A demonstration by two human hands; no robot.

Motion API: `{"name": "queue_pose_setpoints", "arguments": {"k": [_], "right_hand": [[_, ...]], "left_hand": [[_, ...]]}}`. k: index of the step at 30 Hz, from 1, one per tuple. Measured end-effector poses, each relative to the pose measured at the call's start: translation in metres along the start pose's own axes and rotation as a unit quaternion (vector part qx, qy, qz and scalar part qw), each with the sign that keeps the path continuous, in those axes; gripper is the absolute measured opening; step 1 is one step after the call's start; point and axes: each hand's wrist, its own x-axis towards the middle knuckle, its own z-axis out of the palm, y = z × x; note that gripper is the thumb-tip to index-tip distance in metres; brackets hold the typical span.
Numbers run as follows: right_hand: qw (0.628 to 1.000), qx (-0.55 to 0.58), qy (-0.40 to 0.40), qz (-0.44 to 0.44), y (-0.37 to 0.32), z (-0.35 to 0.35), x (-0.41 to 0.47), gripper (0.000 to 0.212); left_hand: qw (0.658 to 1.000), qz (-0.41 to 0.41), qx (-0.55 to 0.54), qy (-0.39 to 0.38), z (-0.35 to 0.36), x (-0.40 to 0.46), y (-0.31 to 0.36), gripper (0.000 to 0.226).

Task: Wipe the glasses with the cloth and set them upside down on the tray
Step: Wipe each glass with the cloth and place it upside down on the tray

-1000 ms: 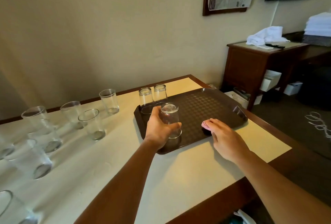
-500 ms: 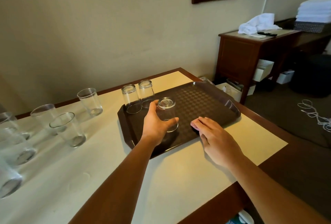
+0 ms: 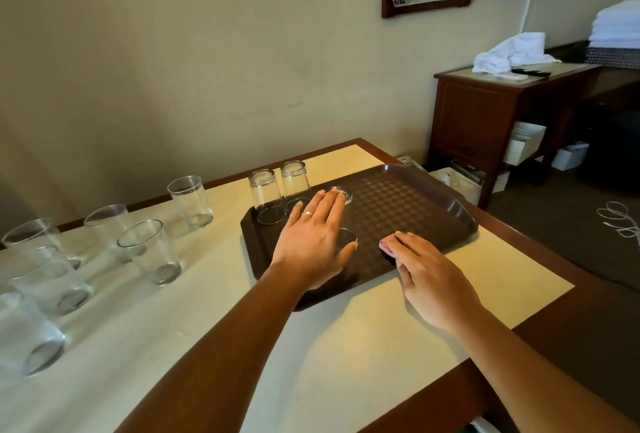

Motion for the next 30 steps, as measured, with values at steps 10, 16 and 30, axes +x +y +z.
{"name": "queue_pose_setpoints", "arguments": {"k": [10,16,30], "right_hand": [[1.0,-0.005,0.016,-0.011,0.004,0.003,0.003,0.045],[1.0,-0.008,0.02,-0.01,0.004,0.005,0.002,0.045],[1.0,-0.014,0.026,-0.005,0.003,0.006,0.003,0.044]], "left_hand": [[0.994,0.017,0.096,-0.049,-0.003,0.081,-0.035,0.095],[0.991,0.008,0.117,-0.066,-0.002,0.106,-0.048,0.095],[0.992,-0.019,0.105,-0.073,0.013,0.123,-0.067,0.104]]}}
